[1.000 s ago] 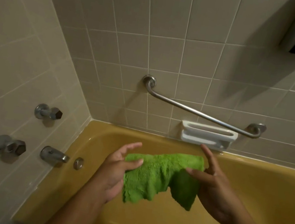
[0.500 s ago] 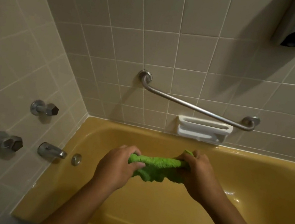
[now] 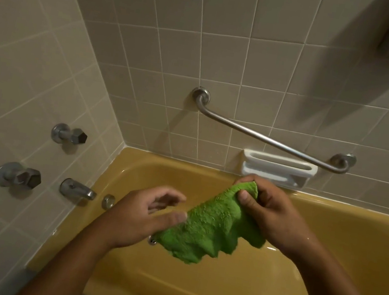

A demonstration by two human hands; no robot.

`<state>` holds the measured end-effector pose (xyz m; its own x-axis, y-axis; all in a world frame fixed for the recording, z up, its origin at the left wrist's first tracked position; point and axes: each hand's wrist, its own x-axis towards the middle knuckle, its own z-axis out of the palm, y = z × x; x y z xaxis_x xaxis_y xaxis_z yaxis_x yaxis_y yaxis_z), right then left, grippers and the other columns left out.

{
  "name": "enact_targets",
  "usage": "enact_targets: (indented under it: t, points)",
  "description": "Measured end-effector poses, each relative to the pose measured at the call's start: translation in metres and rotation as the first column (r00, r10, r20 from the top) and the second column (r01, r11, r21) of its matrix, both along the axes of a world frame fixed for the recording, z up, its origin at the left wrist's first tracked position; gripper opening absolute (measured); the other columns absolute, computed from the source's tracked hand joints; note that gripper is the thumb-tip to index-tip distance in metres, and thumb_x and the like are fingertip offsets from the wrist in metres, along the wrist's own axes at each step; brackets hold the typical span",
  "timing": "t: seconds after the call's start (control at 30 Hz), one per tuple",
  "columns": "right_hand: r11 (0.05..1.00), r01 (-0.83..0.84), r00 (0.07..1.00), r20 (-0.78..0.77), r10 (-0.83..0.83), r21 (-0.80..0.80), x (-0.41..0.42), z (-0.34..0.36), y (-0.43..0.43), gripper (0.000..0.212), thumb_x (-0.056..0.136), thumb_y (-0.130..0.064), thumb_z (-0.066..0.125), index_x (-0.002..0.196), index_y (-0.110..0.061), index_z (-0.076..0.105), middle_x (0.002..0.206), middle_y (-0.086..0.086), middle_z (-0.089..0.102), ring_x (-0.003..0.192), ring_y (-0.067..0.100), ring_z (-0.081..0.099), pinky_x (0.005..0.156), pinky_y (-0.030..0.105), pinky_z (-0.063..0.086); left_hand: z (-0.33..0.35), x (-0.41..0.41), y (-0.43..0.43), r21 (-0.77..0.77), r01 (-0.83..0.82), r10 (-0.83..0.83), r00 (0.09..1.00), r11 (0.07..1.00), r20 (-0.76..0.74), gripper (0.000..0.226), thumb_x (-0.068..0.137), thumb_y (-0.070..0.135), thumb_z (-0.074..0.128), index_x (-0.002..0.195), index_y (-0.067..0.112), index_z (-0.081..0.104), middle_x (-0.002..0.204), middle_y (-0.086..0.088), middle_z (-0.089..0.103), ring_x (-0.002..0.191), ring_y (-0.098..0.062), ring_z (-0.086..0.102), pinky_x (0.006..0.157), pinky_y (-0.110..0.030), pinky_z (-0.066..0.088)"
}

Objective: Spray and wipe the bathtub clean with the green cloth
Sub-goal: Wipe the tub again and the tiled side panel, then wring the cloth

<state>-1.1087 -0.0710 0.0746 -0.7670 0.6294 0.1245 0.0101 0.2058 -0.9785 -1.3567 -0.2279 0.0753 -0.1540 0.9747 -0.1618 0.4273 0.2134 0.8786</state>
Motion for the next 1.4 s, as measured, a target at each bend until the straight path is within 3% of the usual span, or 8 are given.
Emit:
enact_targets:
  t: [0.17, 0.3, 0.43, 0.63, 0.8, 0.9, 1.13, 1.4]
  points:
    - [0.985, -0.168, 0.985, 0.030, 0.169, -0.032, -0.021, 0.038, 0.002, 0.022, 0.105, -0.020, 0.056, 0.127, -0.019, 0.055, 0.102, 0.016, 0.070, 0.088, 0.036, 0.071, 0.073, 0.041, 0.060, 0.015, 0.047, 0.028, 0.079, 0.113, -0.131, 0.954, 0.990, 0.271, 0.055, 0.100, 0.035, 0.065, 0.151, 0.039, 0.044, 0.141, 0.007, 0.065, 0.133, -0.013, 0.060, 0.110, -0.045, 0.051]
    - [0.879, 0.020, 0.991, -0.104, -0.079, -0.476, -0.019, 0.021, 0.009, 0.040, 0.102, -0.036, 0.060, 0.141, -0.029, 0.055, 0.127, 0.044, 0.054, 0.110, 0.058, 0.062, 0.088, 0.052, 0.048, 0.013, 0.057, 0.031, 0.203, -0.127, 0.044, 0.928, 0.971, 0.370, 0.058, 0.101, 0.019, 0.065, 0.151, 0.039, 0.043, 0.132, 0.003, 0.071, 0.124, -0.018, 0.067, 0.102, -0.046, 0.055]
    - [0.716, -0.021, 0.993, -0.098, -0.067, -0.698, -0.022, -0.025, -0.024, 0.055, 0.107, -0.058, 0.031, 0.142, -0.025, 0.058, 0.134, 0.015, 0.068, 0.124, 0.032, 0.066, 0.102, 0.046, 0.048, -0.005, 0.051, 0.035, 0.122, -0.337, 0.263, 0.875, 0.934, 0.405, 0.052, 0.104, 0.019, 0.062, 0.142, 0.050, 0.045, 0.118, -0.005, 0.076, 0.105, -0.024, 0.076, 0.089, -0.052, 0.061]
    - [0.771, 0.382, 0.924, 0.188, -0.333, -0.510, -0.045, -0.066, -0.056, 0.059, 0.092, -0.041, 0.071, 0.141, -0.058, 0.044, 0.122, -0.005, 0.060, 0.113, 0.017, 0.063, 0.093, 0.040, 0.056, -0.042, 0.024, 0.036, -0.191, -0.222, 0.266, 0.931, 0.956, 0.249, 0.065, 0.102, 0.030, 0.063, 0.132, 0.078, 0.031, 0.151, -0.005, 0.054, 0.132, -0.023, 0.059, 0.108, -0.055, 0.050]
    - [0.665, 0.638, 0.769, 0.275, -0.577, -0.389, -0.063, -0.076, -0.058, 0.032, 0.089, -0.038, 0.079, 0.115, -0.035, 0.061, 0.107, 0.007, 0.069, 0.093, 0.028, 0.072, 0.076, 0.052, 0.063, -0.051, 0.002, 0.033, -0.090, -0.137, 0.157, 0.948, 0.986, 0.278, 0.071, 0.102, 0.012, 0.065, 0.144, 0.062, 0.036, 0.122, 0.001, 0.075, 0.113, -0.019, 0.072, 0.100, -0.054, 0.056]
    - [0.665, 0.611, 0.791, 0.307, -0.529, -0.429, -0.079, -0.078, -0.060, 0.037, 0.090, -0.042, 0.077, 0.096, -0.006, 0.069, 0.095, 0.017, 0.073, 0.092, 0.040, 0.072, 0.083, 0.061, 0.060, -0.049, -0.015, 0.029, -0.037, -0.126, 0.131, 0.958, 0.991, 0.253, 0.072, 0.100, 0.010, 0.068, 0.143, 0.060, 0.041, 0.120, 0.000, 0.075, 0.109, -0.017, 0.074, 0.096, -0.050, 0.060]
    - [0.614, 0.523, 0.852, 0.372, -0.369, -0.590, -0.134, -0.081, -0.077, 0.041, 0.095, -0.039, 0.071, 0.103, 0.001, 0.069, 0.102, 0.017, 0.076, 0.093, 0.029, 0.072, 0.094, 0.047, 0.056, -0.049, -0.073, 0.018, 0.018, -0.056, 0.054, 0.994, 0.998, 0.093, 0.080, 0.093, 0.016, 0.078, 0.140, 0.069, 0.039, 0.122, 0.005, 0.073, 0.106, -0.005, 0.072, 0.090, -0.037, 0.063]
    - [0.537, 0.656, 0.702, 0.168, -0.692, -0.531, -0.209, -0.083, -0.109, 0.015, 0.106, -0.023, 0.057, 0.102, -0.009, 0.051, 0.073, 0.003, 0.066, 0.066, 0.016, 0.057, 0.056, 0.032, 0.045, -0.070, -0.132, 0.003, 0.024, -0.185, 0.178, 0.969, 0.983, 0.170, 0.067, 0.085, 0.029, 0.087, 0.132, 0.056, 0.048, 0.108, 0.010, 0.078, 0.094, -0.006, 0.075, 0.083, -0.042, 0.064]
